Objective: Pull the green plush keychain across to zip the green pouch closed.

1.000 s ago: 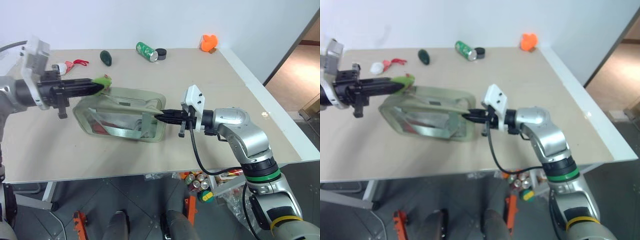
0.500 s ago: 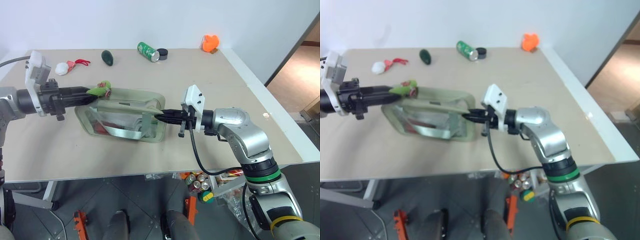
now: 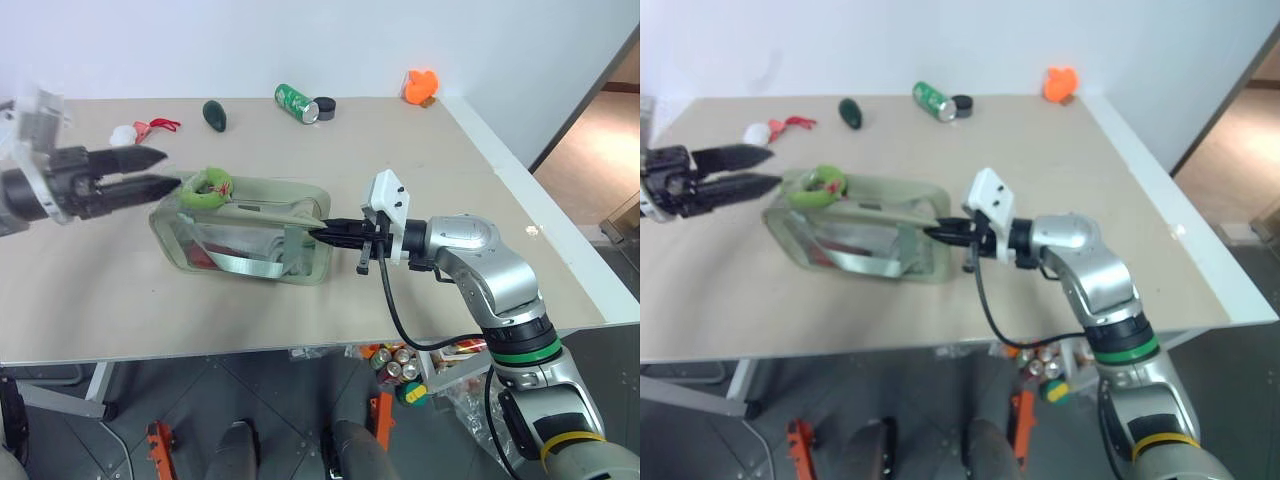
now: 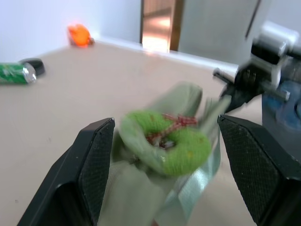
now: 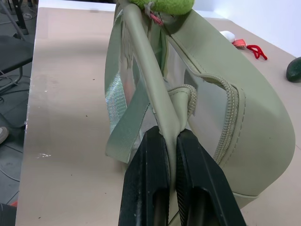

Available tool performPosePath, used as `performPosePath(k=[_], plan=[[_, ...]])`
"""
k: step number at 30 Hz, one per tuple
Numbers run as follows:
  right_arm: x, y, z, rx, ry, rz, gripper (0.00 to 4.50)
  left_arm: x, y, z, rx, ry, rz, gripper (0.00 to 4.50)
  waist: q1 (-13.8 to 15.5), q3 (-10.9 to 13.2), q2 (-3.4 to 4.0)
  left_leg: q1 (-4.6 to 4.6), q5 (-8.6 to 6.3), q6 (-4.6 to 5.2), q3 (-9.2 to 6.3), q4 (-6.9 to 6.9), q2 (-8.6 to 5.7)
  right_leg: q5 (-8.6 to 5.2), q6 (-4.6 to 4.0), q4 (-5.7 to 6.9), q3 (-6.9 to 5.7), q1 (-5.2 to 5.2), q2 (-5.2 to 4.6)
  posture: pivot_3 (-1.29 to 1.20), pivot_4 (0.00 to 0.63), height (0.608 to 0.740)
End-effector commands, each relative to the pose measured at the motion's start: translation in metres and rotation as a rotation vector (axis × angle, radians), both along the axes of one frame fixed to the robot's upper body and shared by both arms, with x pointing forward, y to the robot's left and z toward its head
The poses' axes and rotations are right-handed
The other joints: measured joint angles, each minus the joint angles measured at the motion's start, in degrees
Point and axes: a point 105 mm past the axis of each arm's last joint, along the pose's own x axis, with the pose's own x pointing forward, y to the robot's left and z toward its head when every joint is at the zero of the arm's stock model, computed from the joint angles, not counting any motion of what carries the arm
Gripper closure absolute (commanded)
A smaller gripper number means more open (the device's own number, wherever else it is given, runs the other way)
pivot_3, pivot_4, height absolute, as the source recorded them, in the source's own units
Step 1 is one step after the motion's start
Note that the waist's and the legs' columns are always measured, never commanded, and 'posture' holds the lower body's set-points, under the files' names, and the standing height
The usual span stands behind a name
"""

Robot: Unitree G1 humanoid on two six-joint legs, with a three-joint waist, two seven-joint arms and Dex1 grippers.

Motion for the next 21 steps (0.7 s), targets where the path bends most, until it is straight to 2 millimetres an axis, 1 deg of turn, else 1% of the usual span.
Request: performPosePath(k=[1, 4, 6, 9, 13, 17, 19, 21], plan=[[0.000, -0.002, 0.008, 0.013, -0.029, -0.006, 4.50, -0.004, 0.037, -0.003, -0.008, 0.024, 0.131, 0.88, -0.14, 0.01, 0.02, 0.01, 0.00, 0.00, 0.02, -0.01, 0.00, 0.00, -0.01, 0.00, 0.01, -0.01, 0.00, 0.00, 0.150, 0.740], [-0.001, -0.001, 0.007, 0.014, -0.027, -0.004, 4.50, -0.002, 0.054, -0.022, -0.028, 0.085, 0.189, 0.88, -0.08, 0.01, 0.02, 0.08, 0.00, 0.00, 0.04, -0.10, 0.01, -0.03, -0.04, 0.00, 0.00, -0.01, -0.02, 0.00, 0.150, 0.740], [-0.001, -0.001, 0.007, 0.014, -0.026, -0.001, 4.50, -0.001, 0.057, -0.031, -0.043, 0.107, 0.196, 0.88, 0.13, -0.01, -0.02, 0.06, 0.00, -0.01, -0.01, -0.10, 0.03, -0.07, -0.11, 0.00, -0.06, -0.01, -0.02, 0.00, 0.150, 0.740], [-0.001, 0.000, 0.007, 0.015, -0.027, 0.004, 4.50, 0.001, 0.050, -0.040, -0.057, 0.132, 0.170, 0.88, 0.19, -0.02, -0.11, 0.03, -0.01, -0.02, 0.00, -0.07, 0.03, -0.08, -0.15, 0.00, -0.08, -0.01, -0.08, 0.00, 0.150, 0.740], [0.000, 0.002, 0.009, 0.015, -0.033, 0.007, 4.50, 0.010, 0.036, -0.063, -0.030, 0.190, 0.132, 0.88, 0.16, -0.02, -0.11, 0.05, -0.01, -0.02, 0.05, -0.07, 0.02, -0.07, -0.15, 0.00, -0.07, -0.01, -0.12, 0.00, 0.150, 0.740], [-0.001, 0.000, 0.009, 0.015, -0.036, -0.001, 4.50, 0.014, 0.022, -0.081, 0.008, 0.233, 0.080, 0.88, 0.16, -0.02, -0.11, 0.04, -0.01, -0.02, 0.03, -0.08, 0.03, -0.06, -0.14, 0.00, -0.07, -0.01, -0.06, 0.00, 0.150, 0.740], [-0.001, -0.001, 0.009, 0.015, -0.036, -0.007, 4.50, 0.015, 0.018, -0.089, 0.036, 0.253, 0.070, 0.88, 0.16, -0.02, -0.11, 0.04, -0.01, -0.02, 0.05, -0.08, 0.03, -0.05, -0.11, 0.00, -0.04, -0.01, -0.06, 0.00, 0.150, 0.740], [-0.001, -0.003, 0.009, 0.015, -0.036, -0.013, 4.50, 0.018, 0.018, -0.091, 0.041, 0.258, 0.072, 0.88, 0.16, -0.02, -0.11, 0.04, -0.01, -0.03, 0.05, -0.08, 0.03, -0.05, -0.12, 0.00, -0.04, -0.02, -0.06, 0.00, 0.150, 0.740]])
